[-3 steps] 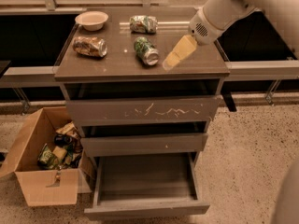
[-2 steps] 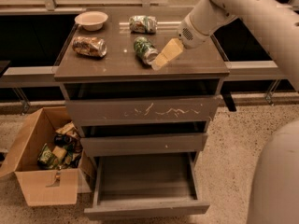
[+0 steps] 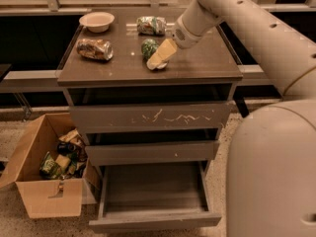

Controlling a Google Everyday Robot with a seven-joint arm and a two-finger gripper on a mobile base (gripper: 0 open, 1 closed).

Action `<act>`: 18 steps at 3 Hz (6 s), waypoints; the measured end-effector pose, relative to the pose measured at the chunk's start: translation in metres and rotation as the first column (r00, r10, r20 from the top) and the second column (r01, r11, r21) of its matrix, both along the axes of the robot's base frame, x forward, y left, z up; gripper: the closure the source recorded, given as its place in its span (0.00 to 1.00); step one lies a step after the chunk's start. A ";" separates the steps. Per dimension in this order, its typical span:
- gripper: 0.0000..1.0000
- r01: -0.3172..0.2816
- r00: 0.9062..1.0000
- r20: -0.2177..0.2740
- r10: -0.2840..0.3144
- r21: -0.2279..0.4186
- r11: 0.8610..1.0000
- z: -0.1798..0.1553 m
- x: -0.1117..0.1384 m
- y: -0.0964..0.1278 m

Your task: Place green can into bottom drawer

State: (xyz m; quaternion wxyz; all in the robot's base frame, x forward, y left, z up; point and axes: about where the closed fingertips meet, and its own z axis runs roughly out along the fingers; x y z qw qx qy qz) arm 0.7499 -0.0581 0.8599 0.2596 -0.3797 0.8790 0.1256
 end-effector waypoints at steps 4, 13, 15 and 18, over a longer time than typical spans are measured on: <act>0.49 -0.039 0.997 -0.066 0.032 -0.117 0.992 -0.036 0.026 0.056; 1.00 -0.575 0.812 -0.050 0.581 -0.236 0.783 -0.083 -0.203 0.029; 1.00 -0.544 0.838 -0.091 0.538 -0.228 0.808 -0.160 -0.200 0.025; 1.00 -0.535 0.834 -0.208 0.512 -0.074 0.842 -0.335 -0.195 0.035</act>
Offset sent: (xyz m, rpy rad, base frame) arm 0.0379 0.0433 -0.0187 -0.1249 0.0405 -0.0097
